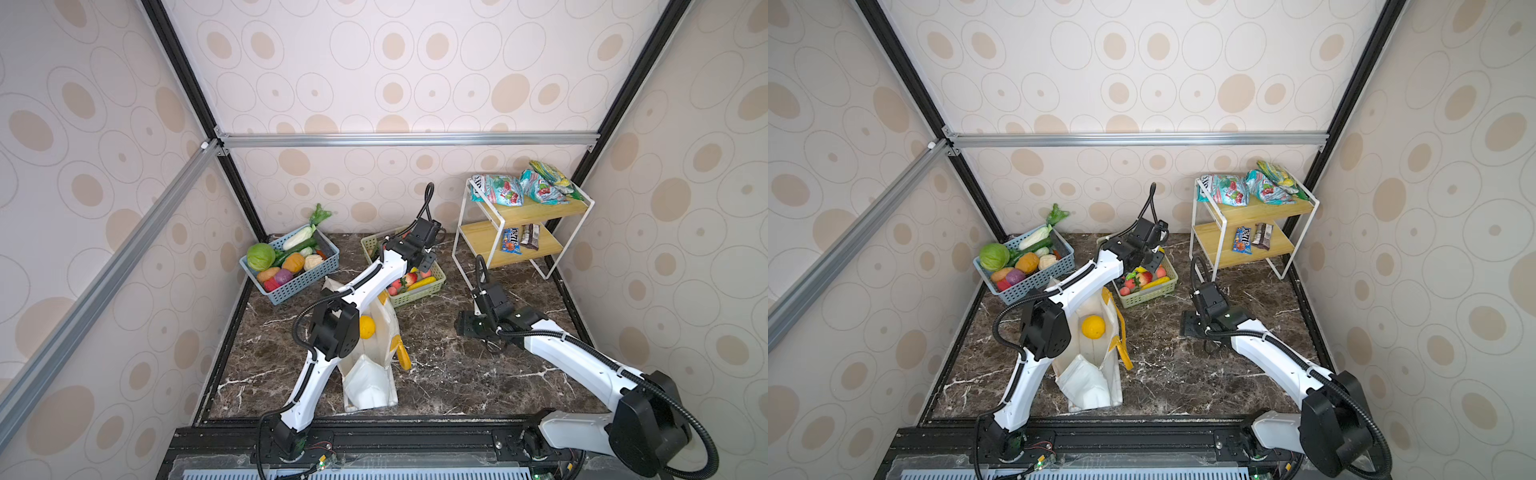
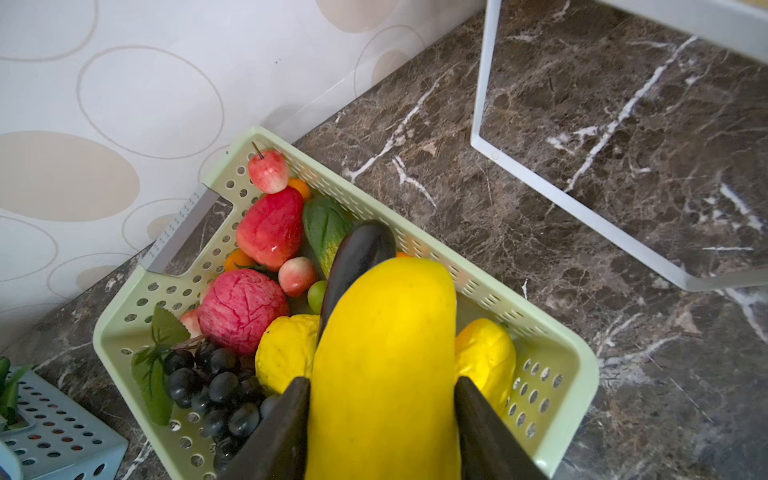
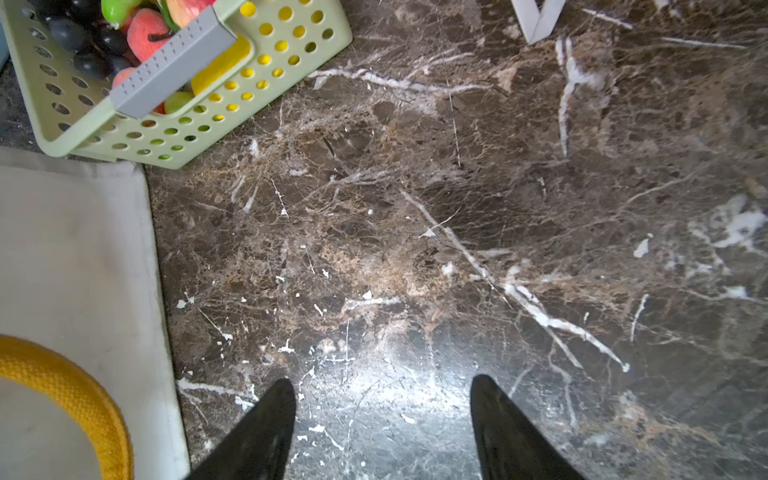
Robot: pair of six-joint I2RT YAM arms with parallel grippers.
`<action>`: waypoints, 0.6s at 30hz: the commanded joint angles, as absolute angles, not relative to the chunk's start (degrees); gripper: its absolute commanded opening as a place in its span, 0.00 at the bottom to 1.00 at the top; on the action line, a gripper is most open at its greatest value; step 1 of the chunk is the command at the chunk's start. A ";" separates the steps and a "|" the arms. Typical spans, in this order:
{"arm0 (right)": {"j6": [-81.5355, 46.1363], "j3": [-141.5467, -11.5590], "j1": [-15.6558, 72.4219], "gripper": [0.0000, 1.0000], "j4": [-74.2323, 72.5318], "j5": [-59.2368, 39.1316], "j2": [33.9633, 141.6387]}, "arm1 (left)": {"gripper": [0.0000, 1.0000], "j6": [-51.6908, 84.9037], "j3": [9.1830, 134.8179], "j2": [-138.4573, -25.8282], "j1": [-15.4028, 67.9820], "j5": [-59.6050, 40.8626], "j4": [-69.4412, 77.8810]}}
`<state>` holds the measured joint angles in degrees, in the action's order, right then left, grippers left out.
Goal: Place the food into the grocery bag and tie it
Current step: 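Lower the left gripper onto the long yellow squash and grasp it, then lift the yellow squash with the left gripper and carry it toward the bag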
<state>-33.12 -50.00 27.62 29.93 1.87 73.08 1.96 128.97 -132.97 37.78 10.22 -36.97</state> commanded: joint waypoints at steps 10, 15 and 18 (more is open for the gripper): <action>-31.55 -52.80 27.36 0.70 29.15 1.06 75.66 | 0.54 4.72 128.33 -126.90 36.68 8.47 -38.87; -31.30 -52.81 27.28 0.70 28.48 0.44 76.36 | 0.54 6.94 126.36 -124.08 35.67 3.69 -38.86; -31.08 -53.00 27.28 0.70 28.28 0.14 76.78 | 0.54 9.02 122.72 -120.73 34.86 -0.31 -36.49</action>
